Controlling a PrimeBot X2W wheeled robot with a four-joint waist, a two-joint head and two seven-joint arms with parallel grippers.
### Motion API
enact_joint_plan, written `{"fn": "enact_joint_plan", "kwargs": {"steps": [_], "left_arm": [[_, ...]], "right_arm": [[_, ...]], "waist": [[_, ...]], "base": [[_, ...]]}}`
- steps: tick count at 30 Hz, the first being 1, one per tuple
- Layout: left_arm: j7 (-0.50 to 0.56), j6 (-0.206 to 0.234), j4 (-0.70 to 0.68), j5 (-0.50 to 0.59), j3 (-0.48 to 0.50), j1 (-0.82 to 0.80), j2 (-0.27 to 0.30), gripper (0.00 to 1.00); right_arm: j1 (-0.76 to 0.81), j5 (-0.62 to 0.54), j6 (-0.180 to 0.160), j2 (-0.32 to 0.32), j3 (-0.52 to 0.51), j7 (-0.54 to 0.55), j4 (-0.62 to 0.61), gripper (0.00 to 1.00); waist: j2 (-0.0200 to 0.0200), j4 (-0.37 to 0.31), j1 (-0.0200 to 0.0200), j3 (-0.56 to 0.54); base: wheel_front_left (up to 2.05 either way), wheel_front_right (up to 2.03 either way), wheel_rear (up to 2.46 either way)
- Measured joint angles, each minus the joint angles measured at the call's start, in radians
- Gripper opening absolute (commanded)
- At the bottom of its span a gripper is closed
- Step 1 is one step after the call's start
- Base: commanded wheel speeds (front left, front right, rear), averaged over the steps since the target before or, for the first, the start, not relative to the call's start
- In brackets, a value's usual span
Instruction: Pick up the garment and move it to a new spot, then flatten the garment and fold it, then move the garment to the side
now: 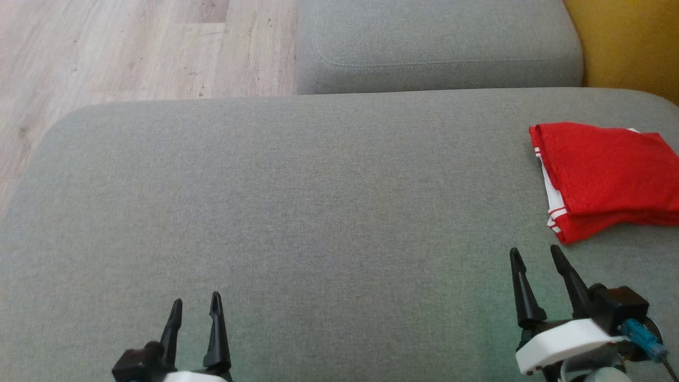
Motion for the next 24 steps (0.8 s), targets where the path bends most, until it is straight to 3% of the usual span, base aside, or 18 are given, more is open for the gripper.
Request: {"fn": "enact_joint_plan", "kwargs": {"steps": [15, 16, 24], "left_arm": [[0.016, 0.018, 0.000, 0.003, -0.013, 0.000, 0.010, 1.00], [0.016, 0.018, 0.008, 0.003, -0.016, 0.000, 0.008, 0.00], [0.024, 0.017, 0.085, -0.024, -0.023, 0.043, -0.007, 0.00]], "right_arm": [[0.000, 0.008, 0.000, 0.000, 0.018, -0.008, -0.001, 1.00], [0.000, 0.008, 0.000, 0.000, 0.019, -0.007, 0.007, 0.00], [0.038, 0.041, 0.000, 0.001, 0.026, -0.007, 0.098, 0.00]], "waist": [[0.0000, 0.003, 0.0000, 0.006], [0.0000, 0.003, 0.0000, 0.006], [0.0000, 0.001, 0.0000, 0.007]], "base": [[0.00, 0.00, 0.00], [0.00, 0.00, 0.00], [0.00, 0.00, 0.00]]}}
